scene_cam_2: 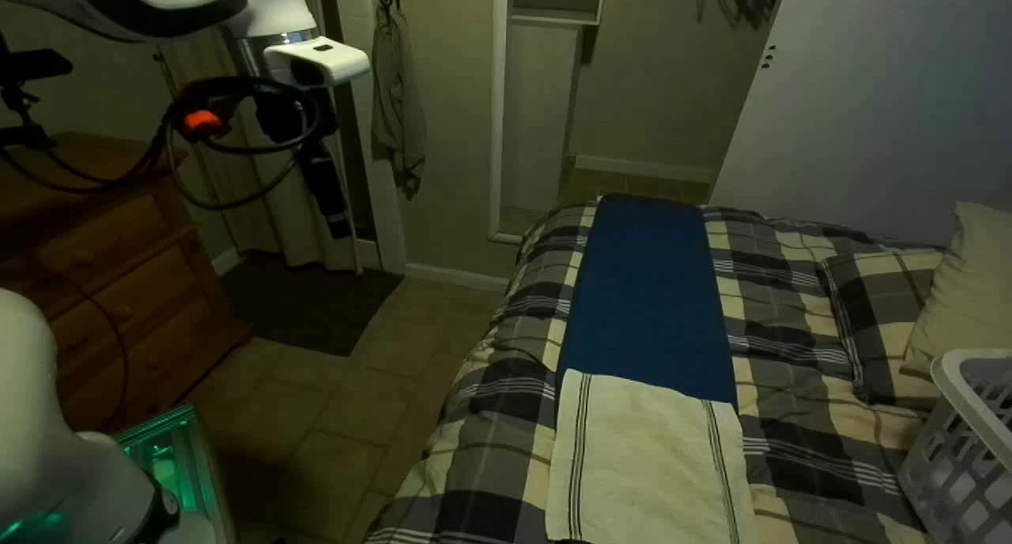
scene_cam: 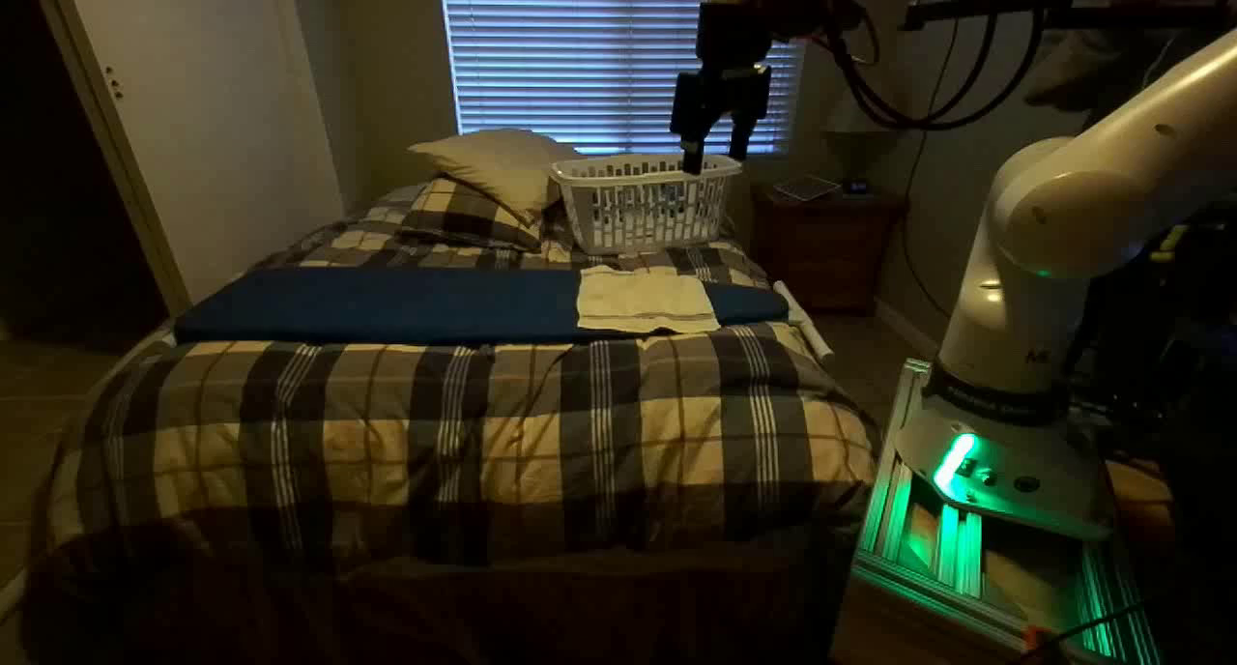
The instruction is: Fold the white cloth
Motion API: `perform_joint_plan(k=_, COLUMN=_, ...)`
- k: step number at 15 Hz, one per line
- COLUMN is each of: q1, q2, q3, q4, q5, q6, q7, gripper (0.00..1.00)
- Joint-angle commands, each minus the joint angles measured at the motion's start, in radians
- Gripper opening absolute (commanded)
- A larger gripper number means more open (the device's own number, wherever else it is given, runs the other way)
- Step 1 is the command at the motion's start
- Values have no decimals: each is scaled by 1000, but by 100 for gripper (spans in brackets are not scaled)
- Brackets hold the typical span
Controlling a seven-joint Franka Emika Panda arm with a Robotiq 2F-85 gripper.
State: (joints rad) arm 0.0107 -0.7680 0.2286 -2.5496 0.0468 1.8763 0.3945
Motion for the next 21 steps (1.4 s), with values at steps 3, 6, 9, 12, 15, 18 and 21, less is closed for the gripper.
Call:
perform_joint_plan(k=3, q1=4, q2=1, q3=-4, q4=2, q5=-3, q6=-2, q7=2, gripper=100)
perform_joint_plan(k=6, q1=-23, q2=22, q3=11, q4=-20, q5=-25, q6=82, q7=34, gripper=100)
perform_joint_plan(k=9, q1=-58, q2=66, q3=6, q4=-74, q5=-72, q6=359, q7=38, gripper=100)
perform_joint_plan(k=12, q1=-51, q2=167, q3=-9, q4=-128, q5=-57, q6=610, q7=-5, gripper=100)
perform_joint_plan(k=15, q1=-75, q2=309, q3=-3, q4=-171, q5=-112, q6=834, q7=-68, gripper=100)
perform_joint_plan(k=18, q1=-171, q2=446, q3=15, q4=-170, q5=-251, q6=978, q7=-84, gripper=100)
perform_joint_plan(k=21, q1=-314, q2=544, q3=47, q4=-139, q5=-426, q6=1048, q7=-36, gripper=100)
